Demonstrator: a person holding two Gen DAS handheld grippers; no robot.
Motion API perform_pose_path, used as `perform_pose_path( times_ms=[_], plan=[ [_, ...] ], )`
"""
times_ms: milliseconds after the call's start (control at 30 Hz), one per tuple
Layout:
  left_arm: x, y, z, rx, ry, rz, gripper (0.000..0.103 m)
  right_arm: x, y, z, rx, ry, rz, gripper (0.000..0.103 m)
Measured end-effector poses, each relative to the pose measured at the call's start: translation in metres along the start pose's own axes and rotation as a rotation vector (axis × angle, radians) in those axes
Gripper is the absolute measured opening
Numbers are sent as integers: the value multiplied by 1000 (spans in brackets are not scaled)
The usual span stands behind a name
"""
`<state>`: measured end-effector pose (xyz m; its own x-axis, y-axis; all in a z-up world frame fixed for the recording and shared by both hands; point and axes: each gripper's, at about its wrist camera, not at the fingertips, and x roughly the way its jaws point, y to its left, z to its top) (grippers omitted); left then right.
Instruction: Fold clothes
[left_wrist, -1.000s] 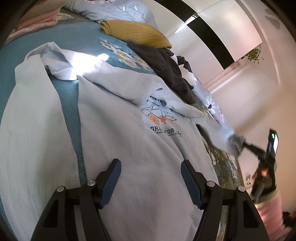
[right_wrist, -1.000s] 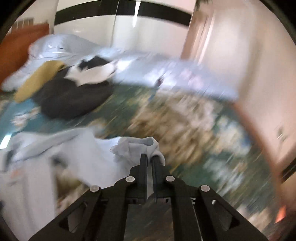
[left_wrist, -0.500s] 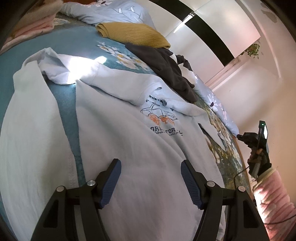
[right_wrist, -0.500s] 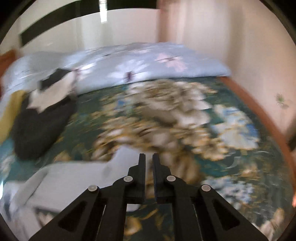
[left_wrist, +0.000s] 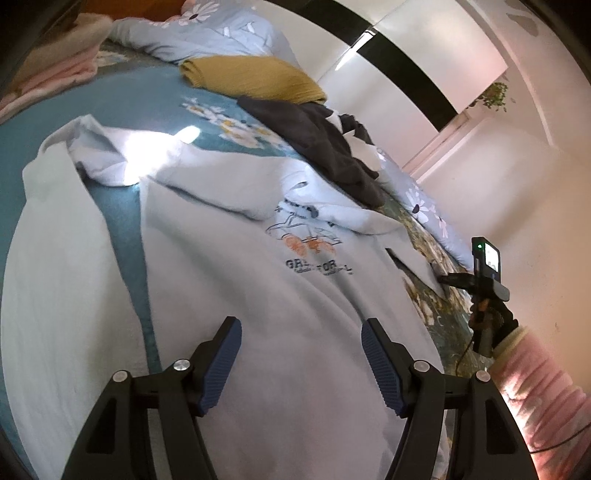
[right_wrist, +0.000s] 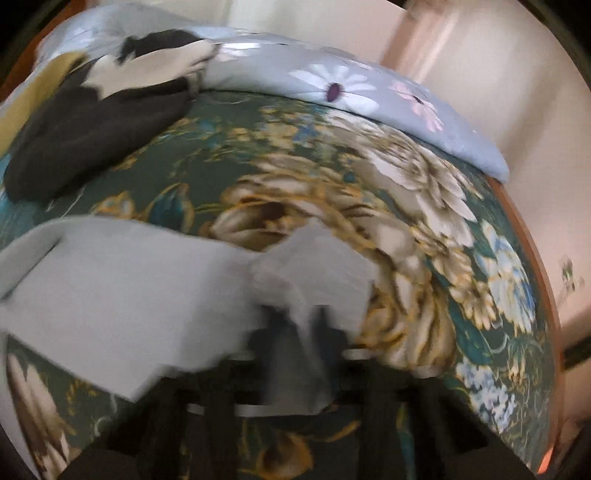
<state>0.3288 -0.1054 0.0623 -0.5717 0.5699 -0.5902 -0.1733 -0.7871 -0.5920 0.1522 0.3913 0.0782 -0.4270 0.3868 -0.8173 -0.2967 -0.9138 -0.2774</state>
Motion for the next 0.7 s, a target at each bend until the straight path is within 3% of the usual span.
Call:
perform_pose_path(
  times_ms=[200,300,433,533,600,700],
  plan=[
    [3,-1,0,2,14,7,71,-9,-79,-2,284,-60,-6,2],
    [2,3,2,-15,10,4,71,-4,-117,-12,436,-39,43,3],
    [0,11,5,-58,6,-5,71,6,-148,-31,590,-1,70,20],
    [-5,23,11,-112,-5,-19,71,-2,-150,-36,612,-6,-38,22],
    [-9,33,18,-149,-19,-37,71,-22,-141,-32,571,-68,-47,22],
    [-15,49,34,-208,-48,-52,71,-56,-102,-17,456,-144,110,26]
  ],
)
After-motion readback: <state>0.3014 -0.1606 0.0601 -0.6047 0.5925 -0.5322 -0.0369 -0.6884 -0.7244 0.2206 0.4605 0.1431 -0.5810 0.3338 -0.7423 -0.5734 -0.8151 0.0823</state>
